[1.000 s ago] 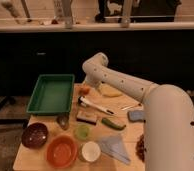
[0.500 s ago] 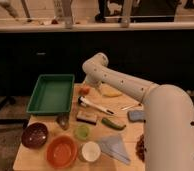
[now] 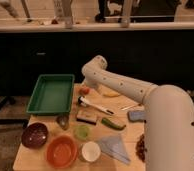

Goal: Place apple in paper cup

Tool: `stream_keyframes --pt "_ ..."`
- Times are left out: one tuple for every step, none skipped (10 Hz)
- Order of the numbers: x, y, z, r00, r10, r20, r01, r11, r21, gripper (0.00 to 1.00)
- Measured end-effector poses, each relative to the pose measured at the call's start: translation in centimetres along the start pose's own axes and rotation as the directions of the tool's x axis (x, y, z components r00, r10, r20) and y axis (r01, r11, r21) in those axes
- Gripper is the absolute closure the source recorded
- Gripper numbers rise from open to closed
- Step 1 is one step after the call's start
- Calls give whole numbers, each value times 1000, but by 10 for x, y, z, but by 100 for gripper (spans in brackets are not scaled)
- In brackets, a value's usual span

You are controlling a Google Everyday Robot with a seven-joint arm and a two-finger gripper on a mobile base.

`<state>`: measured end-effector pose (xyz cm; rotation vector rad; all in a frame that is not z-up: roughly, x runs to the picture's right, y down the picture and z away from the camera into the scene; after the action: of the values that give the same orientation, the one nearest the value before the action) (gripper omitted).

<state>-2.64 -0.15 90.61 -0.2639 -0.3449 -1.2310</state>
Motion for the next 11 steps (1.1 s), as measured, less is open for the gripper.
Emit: stream_keyframes --pt "1 -7 3 1000 -16 -3 16 1000 1 20" --pt "2 -11 6 1000 -27 -4 27 1000 -1 20" --pt "4 -15 9 999 -37 -3 37 999 -3 20" --pt "6 -20 14 999 -47 0 47 999 -6 20" --pt "9 -24 18 999 -54 5 54 999 -7 20" --pt "11 -27 21 998 -55 9 55 998 -5 20" --pt "18 -27 28 999 -48 21 48 999 -4 20" --pt "23 -26 33 999 -44 25 44 999 -6 20" --pt "26 -28 38 999 -40 35 40 999 -4 20" --pt "28 -30 42 998 -40 42 40 999 -5 20" --pt "31 -29 47 998 -36 49 37 999 -9 20"
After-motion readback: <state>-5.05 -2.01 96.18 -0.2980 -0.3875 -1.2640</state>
